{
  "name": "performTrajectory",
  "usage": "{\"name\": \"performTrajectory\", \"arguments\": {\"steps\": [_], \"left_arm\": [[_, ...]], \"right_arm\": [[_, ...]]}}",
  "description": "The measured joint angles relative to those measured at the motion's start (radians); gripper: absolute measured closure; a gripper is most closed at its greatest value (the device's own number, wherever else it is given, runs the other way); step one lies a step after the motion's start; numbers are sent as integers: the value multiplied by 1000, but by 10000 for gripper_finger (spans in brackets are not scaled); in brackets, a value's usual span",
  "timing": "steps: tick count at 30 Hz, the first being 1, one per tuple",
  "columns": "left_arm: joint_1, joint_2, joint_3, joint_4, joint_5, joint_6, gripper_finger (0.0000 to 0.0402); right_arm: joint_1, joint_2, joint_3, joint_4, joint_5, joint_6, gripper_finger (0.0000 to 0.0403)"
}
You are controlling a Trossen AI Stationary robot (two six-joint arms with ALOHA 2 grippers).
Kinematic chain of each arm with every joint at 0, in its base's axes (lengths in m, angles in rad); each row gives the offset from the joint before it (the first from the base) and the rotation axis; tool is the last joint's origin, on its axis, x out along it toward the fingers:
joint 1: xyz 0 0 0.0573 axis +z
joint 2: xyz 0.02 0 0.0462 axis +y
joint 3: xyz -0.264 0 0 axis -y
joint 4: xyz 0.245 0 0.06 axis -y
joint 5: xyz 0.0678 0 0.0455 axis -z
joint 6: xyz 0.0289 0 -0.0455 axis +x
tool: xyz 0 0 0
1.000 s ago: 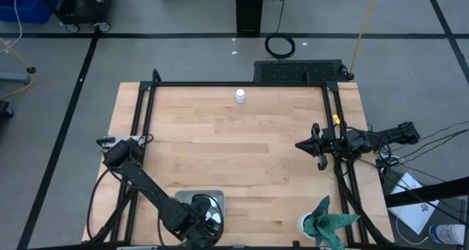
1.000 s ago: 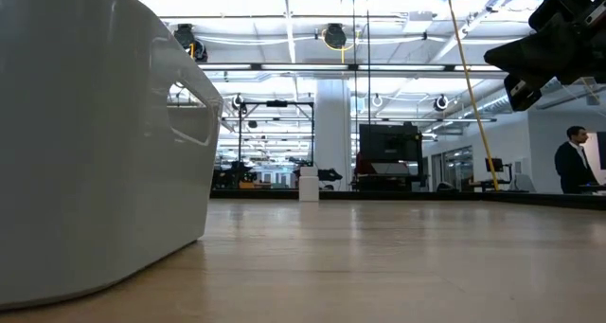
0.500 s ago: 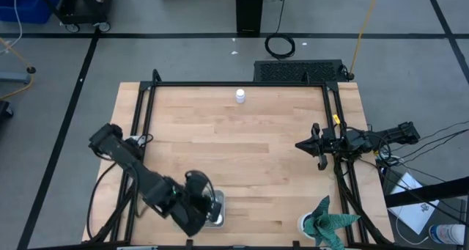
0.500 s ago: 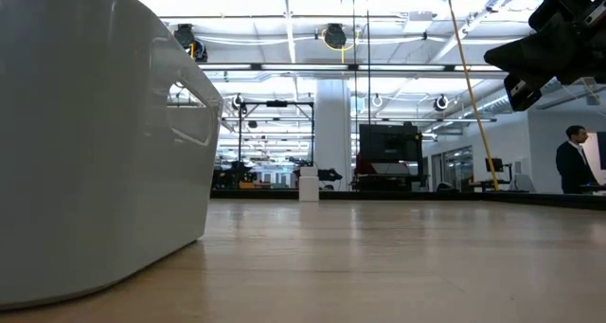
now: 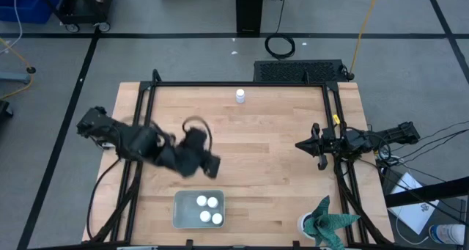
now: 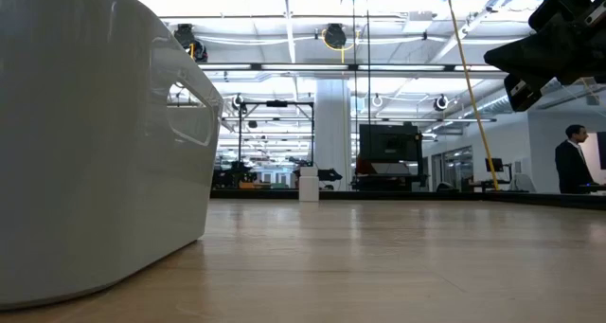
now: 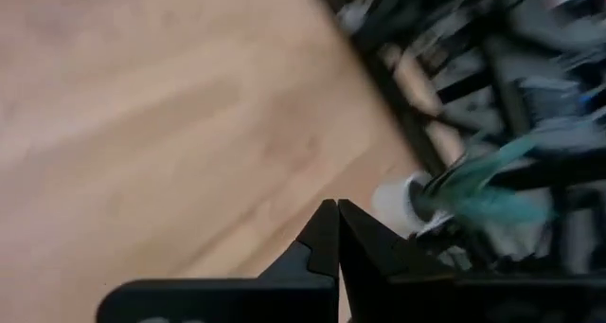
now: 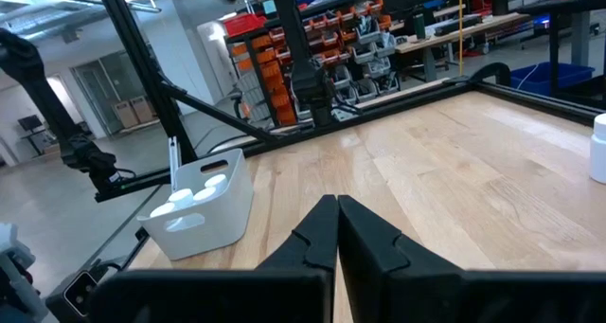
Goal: Pick and place pill bottles into a basket
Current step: Put the white medicine bottle into the gray bin
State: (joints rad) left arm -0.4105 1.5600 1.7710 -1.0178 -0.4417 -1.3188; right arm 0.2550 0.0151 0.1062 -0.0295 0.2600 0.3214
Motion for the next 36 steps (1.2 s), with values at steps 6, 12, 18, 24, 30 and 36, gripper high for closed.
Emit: {"name": "performTrajectory", "arguments": {"steps": [6, 12, 18, 24, 30, 36], "left_arm": [[153, -68, 0, 177, 39, 225, 377], [313, -92, 0, 307, 104, 414, 356], [513, -84, 0, 410, 297, 571, 340], [699, -54, 0, 442, 428, 676, 296], [864, 14, 0, 493, 551, 783, 210], [966, 129, 0, 521, 662, 848, 126]], "right_arm": [[0, 0, 0, 2, 0, 0, 399], [0, 0, 0, 3, 0, 0, 399], [0, 0, 0, 3, 0, 0, 399], [0, 0, 0, 3, 0, 0, 398], [0, 0, 0, 3, 0, 0, 398], [0, 0, 0, 1, 0, 0, 399]]}}
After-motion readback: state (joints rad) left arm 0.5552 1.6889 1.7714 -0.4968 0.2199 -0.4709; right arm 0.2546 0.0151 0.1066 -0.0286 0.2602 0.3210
